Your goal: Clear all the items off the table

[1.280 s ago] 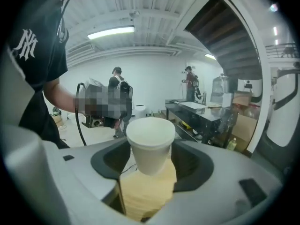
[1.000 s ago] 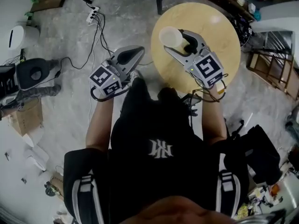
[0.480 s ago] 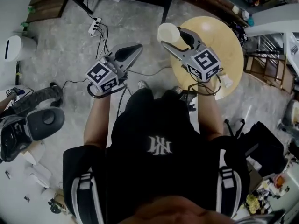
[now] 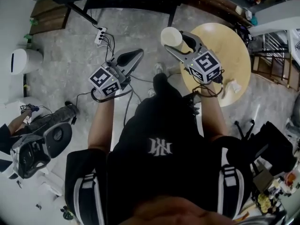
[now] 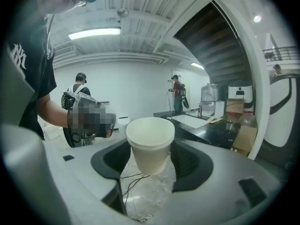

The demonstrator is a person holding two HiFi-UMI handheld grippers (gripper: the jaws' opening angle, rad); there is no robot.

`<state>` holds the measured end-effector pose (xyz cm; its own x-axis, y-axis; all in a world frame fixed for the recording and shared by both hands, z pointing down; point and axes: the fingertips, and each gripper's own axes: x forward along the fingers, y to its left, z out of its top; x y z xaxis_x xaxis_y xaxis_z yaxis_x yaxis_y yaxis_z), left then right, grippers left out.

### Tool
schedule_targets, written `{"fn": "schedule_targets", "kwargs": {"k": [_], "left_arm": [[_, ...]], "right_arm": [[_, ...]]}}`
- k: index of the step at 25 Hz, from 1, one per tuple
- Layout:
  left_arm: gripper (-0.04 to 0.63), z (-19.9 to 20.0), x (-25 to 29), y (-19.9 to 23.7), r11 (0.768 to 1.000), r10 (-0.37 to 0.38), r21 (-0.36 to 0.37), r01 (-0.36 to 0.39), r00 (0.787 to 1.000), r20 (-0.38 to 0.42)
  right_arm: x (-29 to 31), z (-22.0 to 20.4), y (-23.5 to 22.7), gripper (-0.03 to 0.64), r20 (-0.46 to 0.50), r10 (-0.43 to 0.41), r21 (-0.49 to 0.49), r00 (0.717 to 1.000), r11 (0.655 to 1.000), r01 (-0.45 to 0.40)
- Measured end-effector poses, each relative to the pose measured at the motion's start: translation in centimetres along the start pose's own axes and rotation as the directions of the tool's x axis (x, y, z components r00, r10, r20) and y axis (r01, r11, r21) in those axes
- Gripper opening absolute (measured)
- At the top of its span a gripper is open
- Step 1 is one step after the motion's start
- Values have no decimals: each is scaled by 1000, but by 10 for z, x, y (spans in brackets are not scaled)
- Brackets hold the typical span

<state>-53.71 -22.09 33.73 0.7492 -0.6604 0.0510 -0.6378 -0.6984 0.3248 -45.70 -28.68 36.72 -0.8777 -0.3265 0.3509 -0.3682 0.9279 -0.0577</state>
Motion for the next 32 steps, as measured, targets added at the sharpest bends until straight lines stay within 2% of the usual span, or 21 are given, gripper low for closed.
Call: {"fn": "schedule_targets", "kwargs": {"k": [7,15,19,24,29,32], "left_arm": [[12,7,51,47,999,-22,24,23,999,-41],[12,12,116,141,1000,-21,-4,21,990,-137],[12,13,147,184,1000,-12,6,13,989,-148],[12,9,181,223,999,26,-16,-28,993,-118],[12,-3,203,245,998,55,25,-52,986,-159],[12,-5,208,254,998,55,14,-53,984,-171]], "right_arm": [[43,-1,-63,276,51,2,41,999,999,-4],[106,0,-189,276,58,-73,81,996,994,68],[136,-1,-244,275,51,-109,81,993,991,105],[157,-8,-289,275,57,-157,68,986,986,154],[174,-16,-325,275,64,-190,101,980,978,183],[187,-19,-337,275,51,-189,76,981,980,185]]}}
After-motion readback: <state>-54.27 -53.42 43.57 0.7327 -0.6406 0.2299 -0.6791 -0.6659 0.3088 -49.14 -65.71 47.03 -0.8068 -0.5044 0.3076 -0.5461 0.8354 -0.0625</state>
